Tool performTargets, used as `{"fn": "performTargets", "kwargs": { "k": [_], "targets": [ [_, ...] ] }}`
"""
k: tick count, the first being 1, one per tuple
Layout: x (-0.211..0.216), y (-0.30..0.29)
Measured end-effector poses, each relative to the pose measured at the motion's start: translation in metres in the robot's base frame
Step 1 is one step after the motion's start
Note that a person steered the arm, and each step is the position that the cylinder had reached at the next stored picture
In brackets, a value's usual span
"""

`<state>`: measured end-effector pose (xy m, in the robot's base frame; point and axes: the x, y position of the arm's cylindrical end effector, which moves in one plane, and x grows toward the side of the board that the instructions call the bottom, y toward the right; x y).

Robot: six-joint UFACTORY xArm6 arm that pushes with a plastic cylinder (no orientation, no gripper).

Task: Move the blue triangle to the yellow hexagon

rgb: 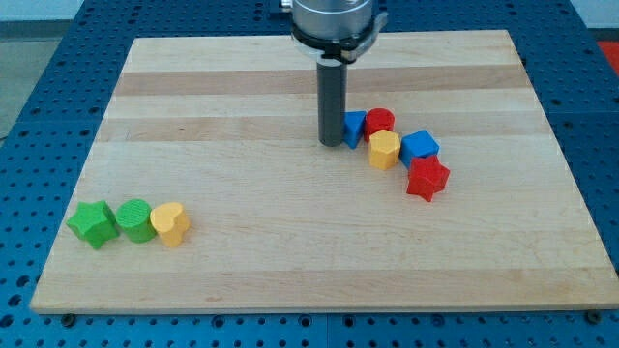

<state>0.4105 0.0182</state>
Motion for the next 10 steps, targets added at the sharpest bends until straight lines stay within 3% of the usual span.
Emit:
{"fn": "performTargets", "kwargs": {
  "k": [1, 3, 7, 10],
  "targets": [
    [0.001, 0.021],
    [-0.024, -0.071],
    [-0.069, 0.029],
    [-0.019, 0.023]
  ]
}}
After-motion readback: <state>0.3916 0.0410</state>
